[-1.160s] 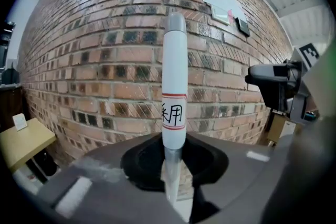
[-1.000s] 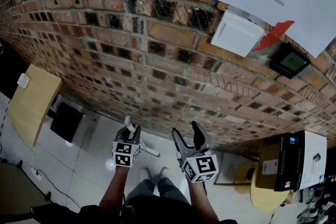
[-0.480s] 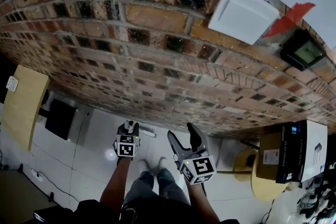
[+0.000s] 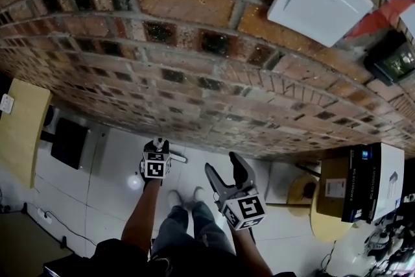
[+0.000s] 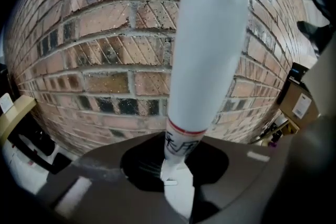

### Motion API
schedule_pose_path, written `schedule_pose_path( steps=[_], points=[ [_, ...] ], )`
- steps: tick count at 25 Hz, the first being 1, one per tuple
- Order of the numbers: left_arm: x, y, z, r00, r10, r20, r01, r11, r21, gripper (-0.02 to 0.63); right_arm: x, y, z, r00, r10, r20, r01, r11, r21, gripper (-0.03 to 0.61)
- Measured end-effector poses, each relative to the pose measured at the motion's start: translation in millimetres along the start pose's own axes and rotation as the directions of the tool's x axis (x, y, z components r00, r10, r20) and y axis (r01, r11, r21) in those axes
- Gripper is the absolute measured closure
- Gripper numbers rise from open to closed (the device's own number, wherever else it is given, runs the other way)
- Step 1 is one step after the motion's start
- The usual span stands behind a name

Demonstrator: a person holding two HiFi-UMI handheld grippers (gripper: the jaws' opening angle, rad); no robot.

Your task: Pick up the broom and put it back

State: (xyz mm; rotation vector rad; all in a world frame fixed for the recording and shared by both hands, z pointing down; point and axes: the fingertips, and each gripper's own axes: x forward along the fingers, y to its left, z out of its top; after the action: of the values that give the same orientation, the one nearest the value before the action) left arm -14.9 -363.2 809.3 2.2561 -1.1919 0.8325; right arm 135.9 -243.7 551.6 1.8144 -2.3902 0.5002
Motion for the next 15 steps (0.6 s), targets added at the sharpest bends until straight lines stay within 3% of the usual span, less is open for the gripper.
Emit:
schedule_pose_path(
  steps=[4,15],
  points=[
    [14.5,7.3,15.1,0.999,0.023,0.031,-0.021,0.999,-0.050,0.529,3.9,-0.4,-5.4,1.000,0.000,-0.007,0.000,1.000,0.008,0.265],
    [45.5,2.1,46.5,1.000,-0.018,0.009,0.019,0.996,-0.092,0.517,-5.8,-7.4,-14.9,0.999,-0.041,-0.019,0.041,0.999,0.011,0.265]
  ],
)
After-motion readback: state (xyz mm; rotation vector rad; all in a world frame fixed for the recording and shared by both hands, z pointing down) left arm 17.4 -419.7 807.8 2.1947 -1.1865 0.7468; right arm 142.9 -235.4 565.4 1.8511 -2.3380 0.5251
